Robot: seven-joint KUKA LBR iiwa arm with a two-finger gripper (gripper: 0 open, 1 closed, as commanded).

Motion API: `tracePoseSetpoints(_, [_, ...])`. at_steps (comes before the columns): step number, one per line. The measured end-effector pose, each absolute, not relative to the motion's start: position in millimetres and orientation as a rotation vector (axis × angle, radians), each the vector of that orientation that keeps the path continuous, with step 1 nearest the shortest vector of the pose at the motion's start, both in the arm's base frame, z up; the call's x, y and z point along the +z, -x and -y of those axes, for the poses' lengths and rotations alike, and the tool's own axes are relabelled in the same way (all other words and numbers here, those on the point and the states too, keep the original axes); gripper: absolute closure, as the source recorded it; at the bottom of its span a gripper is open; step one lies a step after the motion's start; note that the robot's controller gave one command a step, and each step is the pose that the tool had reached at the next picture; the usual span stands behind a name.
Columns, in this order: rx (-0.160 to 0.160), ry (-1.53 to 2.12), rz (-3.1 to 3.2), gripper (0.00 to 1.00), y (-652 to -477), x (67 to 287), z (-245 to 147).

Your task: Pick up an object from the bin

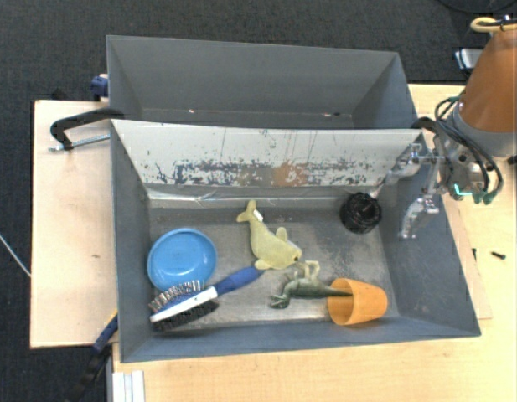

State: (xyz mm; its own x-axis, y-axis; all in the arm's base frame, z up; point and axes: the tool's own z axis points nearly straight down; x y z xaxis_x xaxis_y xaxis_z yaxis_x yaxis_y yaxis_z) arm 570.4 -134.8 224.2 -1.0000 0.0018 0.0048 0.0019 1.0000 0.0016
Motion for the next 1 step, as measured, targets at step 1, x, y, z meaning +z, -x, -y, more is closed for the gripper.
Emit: tracePoseSetpoints(1, [-0.003, 0.599, 3.093, 0.0, -585.9, 92.0, 128.9])
